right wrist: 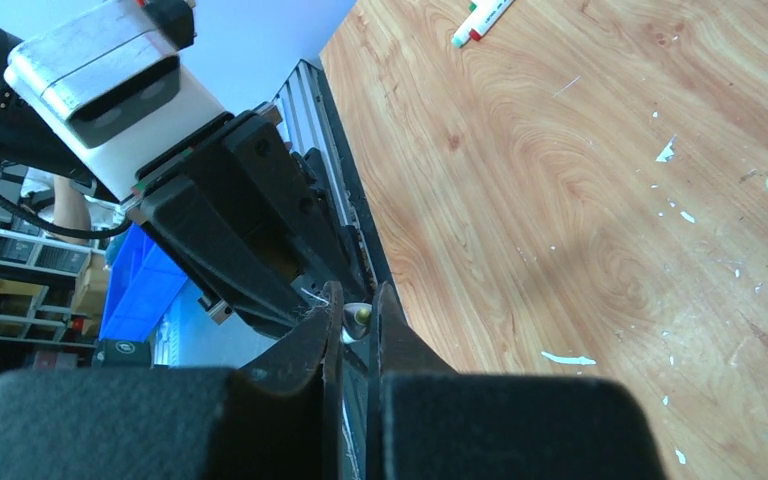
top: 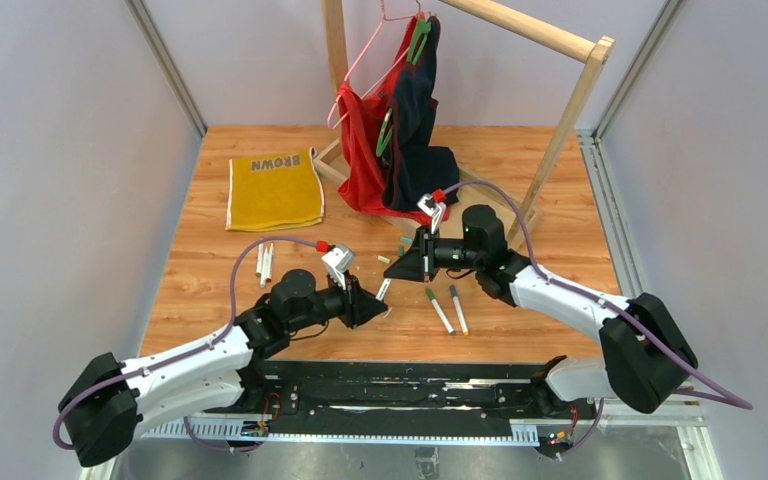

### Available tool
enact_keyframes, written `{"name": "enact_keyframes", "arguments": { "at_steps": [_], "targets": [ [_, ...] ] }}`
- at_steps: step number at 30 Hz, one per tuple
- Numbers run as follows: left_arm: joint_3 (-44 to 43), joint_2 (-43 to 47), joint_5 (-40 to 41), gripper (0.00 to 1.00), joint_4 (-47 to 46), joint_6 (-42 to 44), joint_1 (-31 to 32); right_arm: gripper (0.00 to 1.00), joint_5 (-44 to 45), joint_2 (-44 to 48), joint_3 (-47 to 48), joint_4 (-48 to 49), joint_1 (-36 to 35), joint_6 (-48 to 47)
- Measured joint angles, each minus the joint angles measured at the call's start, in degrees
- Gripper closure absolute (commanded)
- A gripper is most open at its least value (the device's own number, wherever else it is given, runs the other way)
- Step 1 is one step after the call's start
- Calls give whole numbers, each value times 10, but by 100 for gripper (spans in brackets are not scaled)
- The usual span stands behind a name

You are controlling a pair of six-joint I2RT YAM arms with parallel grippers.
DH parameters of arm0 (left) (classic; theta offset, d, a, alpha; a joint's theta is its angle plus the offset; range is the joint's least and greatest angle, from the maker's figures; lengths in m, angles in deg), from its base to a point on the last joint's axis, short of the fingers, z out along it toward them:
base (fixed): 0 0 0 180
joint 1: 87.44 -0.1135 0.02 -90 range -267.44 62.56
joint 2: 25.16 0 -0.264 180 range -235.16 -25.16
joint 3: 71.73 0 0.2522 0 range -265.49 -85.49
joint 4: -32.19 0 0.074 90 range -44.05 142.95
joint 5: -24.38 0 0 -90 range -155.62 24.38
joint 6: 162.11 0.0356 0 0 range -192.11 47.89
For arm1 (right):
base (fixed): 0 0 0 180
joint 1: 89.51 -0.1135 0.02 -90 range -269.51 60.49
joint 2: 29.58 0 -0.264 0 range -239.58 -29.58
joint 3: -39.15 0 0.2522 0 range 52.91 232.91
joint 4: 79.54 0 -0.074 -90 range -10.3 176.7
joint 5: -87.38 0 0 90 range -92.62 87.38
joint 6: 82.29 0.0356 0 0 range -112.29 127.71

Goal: Insert the pens into the pen caps
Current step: Pick up the pen from the center of the board.

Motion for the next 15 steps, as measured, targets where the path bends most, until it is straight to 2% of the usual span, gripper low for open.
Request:
{"name": "enact_keyframes", "arguments": {
  "at_steps": [3,7,11,14,15],
  "targets": [
    [-2,-9,-10,99,-13,-2,3,77,3,0,1,-6,0,-4],
    [-2,-10,4,100,-4,-4,3,62,42,5,36,-99,-5,-69],
    [-14,-9,23,100,38,10,-28,60,143,10,89,-233,-9,-164],
    [-17,-1,22,100,57,23,-82,60,212,2,113,-299,-9,-210],
    [-18,3,22,100,63,28,-121,60,227,-7,117,-310,-9,-217]
  ]
}}
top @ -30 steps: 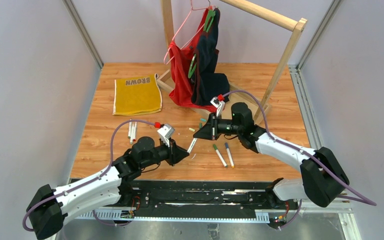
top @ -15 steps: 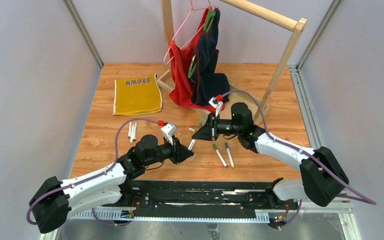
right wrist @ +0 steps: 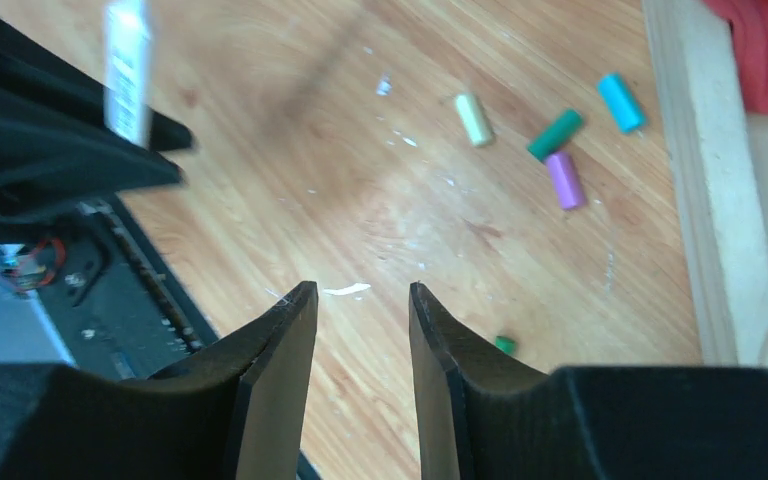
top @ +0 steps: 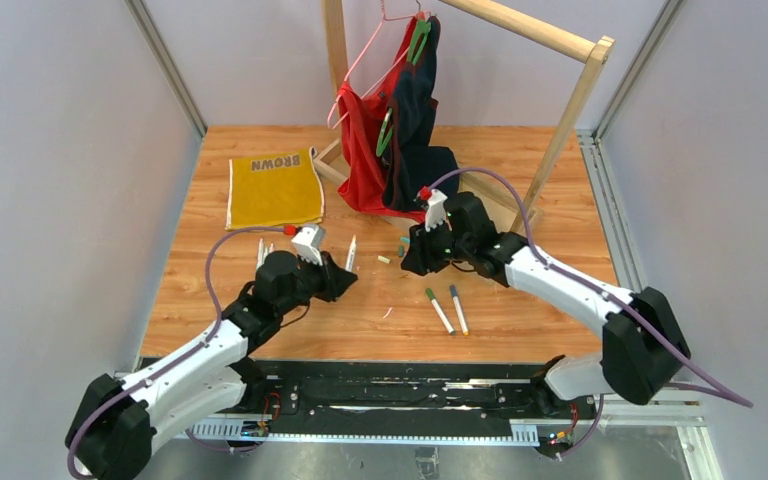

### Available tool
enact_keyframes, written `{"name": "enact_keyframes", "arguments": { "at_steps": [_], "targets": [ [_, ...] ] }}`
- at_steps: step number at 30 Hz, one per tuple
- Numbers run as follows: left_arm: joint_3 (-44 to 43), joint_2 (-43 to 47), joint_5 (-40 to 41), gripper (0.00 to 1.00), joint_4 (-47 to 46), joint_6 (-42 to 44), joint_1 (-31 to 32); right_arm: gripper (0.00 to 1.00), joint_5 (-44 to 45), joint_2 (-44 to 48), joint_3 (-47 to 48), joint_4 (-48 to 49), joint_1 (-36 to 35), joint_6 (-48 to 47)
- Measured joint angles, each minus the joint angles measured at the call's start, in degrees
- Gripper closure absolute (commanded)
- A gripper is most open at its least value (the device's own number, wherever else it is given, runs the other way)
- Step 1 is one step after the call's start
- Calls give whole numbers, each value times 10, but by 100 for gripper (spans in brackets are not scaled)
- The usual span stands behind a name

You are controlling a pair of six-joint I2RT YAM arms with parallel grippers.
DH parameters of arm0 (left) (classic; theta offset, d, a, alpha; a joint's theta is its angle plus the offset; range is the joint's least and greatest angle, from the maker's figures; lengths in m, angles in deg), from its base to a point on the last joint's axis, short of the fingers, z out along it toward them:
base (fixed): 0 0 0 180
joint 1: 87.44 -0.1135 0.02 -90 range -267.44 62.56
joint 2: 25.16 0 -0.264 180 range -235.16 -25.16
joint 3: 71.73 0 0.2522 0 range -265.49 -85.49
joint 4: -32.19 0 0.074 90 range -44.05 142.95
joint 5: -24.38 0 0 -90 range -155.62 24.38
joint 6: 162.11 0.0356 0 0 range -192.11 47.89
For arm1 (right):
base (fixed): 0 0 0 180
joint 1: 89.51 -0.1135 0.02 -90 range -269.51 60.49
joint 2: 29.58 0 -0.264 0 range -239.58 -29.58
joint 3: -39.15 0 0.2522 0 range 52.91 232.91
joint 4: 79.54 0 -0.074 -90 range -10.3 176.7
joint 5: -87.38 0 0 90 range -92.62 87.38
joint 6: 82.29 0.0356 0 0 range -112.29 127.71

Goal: Insert the pens into the pen caps
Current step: Pick up the pen from the center of the board, then insert the pen cap onto the pen.

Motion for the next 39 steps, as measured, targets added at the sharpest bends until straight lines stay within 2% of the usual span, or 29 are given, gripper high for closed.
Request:
{"name": "enact_keyframes", "arguments": {
  "at_steps": [4,7,15,22,32,39],
  "targets": [
    [0,11,15,100,17,11,-72,60,52,-59,19,-25,-8,-11],
    [0,21,41,100,28,20,-99,61,103,-124,54,-43,-33,-15],
    [52,97,81,100,19,40,-104,60,207,-237,141,-49,-80,-15],
    [71,121,89,100,14,47,-104,60,278,-316,214,-44,-98,-15],
    [82,133,91,100,0,47,-104,64,304,-384,254,-49,-100,-14],
    [83,133,91,100,-1,47,-104,69,290,-386,255,-42,-103,-23]
  ]
}}
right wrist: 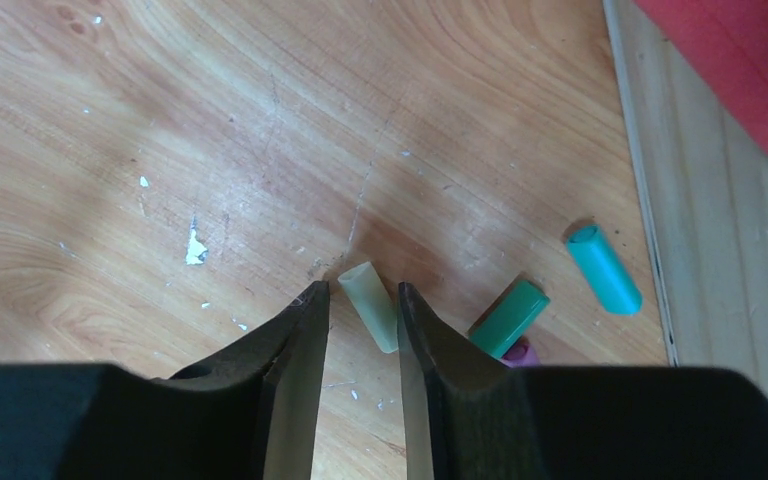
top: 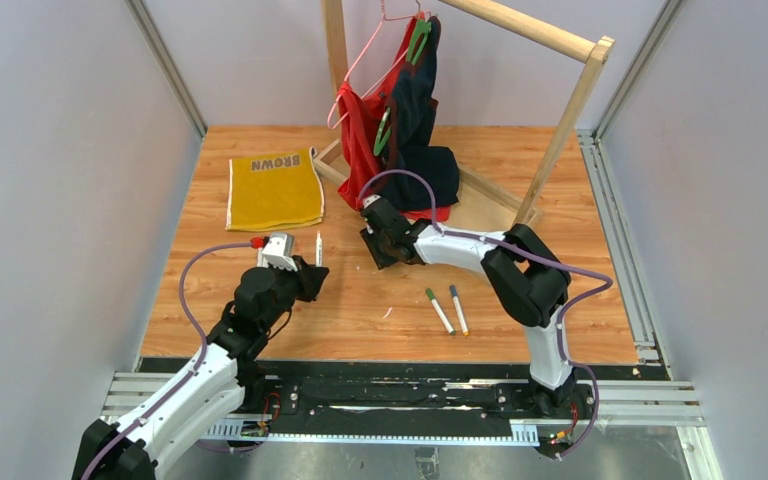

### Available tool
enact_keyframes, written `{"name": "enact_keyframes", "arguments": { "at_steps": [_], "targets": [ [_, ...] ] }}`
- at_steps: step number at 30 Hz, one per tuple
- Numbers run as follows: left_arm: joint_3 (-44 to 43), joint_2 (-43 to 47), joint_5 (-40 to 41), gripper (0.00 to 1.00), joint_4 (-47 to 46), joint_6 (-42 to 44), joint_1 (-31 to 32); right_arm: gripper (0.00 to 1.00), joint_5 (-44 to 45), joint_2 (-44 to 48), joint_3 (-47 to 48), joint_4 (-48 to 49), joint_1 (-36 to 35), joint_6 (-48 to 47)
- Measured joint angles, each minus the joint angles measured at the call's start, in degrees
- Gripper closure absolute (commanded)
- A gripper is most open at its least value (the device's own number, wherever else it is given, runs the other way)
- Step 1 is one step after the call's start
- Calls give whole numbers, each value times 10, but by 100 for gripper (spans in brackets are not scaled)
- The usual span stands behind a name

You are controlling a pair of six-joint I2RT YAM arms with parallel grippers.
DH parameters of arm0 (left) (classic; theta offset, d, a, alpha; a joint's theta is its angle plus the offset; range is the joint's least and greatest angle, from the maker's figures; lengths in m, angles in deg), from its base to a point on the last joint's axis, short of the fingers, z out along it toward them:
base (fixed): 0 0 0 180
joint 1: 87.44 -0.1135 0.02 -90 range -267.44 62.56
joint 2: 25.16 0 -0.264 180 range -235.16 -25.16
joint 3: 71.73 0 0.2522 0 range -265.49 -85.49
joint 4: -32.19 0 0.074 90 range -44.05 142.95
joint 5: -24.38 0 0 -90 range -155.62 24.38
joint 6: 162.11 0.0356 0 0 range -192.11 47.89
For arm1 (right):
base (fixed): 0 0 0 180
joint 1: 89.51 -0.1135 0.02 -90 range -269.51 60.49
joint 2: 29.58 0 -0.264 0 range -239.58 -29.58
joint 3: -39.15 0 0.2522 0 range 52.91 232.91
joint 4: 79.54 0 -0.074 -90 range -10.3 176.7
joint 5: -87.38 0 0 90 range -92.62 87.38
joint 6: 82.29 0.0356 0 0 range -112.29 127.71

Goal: Insert the pens into the pen caps
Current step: Insert the pen cap onto the pen.

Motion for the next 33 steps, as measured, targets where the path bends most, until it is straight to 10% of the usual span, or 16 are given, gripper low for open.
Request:
{"name": "enact_keyframes", "arguments": {
  "at_steps": [33],
  "targets": [
    [0,-4,0,100,-1,0,0,71,20,13,-18,-10,-42,-12]
  ]
}}
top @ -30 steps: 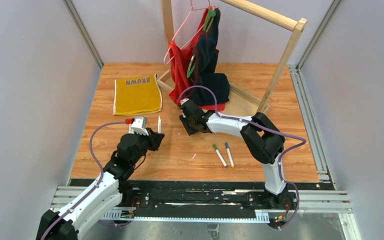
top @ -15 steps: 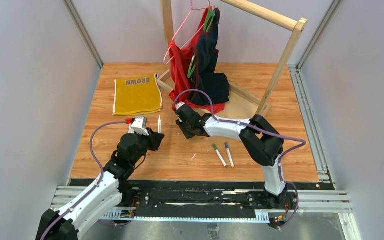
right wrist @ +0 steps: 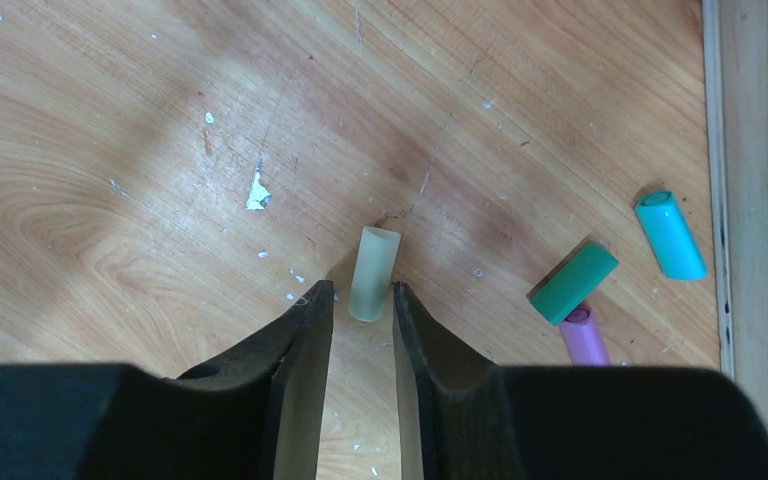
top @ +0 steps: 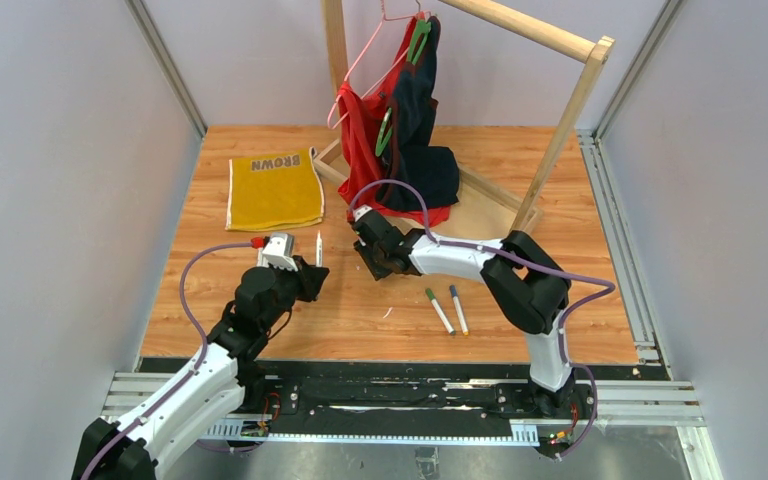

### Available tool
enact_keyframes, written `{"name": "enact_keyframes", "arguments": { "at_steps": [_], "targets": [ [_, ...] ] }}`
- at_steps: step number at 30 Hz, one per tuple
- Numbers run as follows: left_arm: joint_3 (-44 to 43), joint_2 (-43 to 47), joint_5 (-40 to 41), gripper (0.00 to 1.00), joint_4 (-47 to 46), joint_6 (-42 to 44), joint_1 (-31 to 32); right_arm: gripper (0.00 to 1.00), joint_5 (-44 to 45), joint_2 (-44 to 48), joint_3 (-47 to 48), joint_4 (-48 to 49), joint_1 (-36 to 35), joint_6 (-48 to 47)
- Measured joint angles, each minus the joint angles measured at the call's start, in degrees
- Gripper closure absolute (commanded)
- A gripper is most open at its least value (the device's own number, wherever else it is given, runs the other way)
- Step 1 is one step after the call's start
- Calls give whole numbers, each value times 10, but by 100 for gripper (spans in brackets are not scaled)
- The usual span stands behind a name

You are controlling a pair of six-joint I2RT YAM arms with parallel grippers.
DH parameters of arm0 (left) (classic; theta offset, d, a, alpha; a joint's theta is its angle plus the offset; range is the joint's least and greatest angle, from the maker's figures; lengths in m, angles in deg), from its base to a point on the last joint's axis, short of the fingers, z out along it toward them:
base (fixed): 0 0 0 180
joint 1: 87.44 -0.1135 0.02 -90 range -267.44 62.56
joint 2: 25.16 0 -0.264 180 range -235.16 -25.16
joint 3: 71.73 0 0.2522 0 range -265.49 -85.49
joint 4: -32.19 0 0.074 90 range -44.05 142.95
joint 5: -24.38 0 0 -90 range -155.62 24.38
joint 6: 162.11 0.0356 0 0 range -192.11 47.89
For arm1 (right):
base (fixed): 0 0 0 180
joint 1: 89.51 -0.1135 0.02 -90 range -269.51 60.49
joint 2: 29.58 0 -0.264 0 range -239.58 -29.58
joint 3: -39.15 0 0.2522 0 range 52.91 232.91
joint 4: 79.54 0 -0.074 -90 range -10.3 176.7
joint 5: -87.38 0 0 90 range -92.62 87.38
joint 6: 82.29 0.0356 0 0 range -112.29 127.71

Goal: Insert the pens into the pen caps
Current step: Insert the pen cap onto the pen.

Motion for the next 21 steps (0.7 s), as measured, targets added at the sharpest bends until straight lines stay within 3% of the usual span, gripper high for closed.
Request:
{"name": "enact_keyframes", "arguments": {
  "at_steps": [3,8,13,21],
  "targets": [
    [0,0,0,100,0,0,0,78,0,1,-1,0,0,0],
    [0,0,0,100,0,0,0,98,0,1,-1,-1,-2,0],
    [3,1,-4,100,-4,1,0,100,-12,17,-13,-15,-2,-7],
    [24,-11,-113,100,-63,24,19,100,-120,150,-59,-160,-1,-57]
  ]
}}
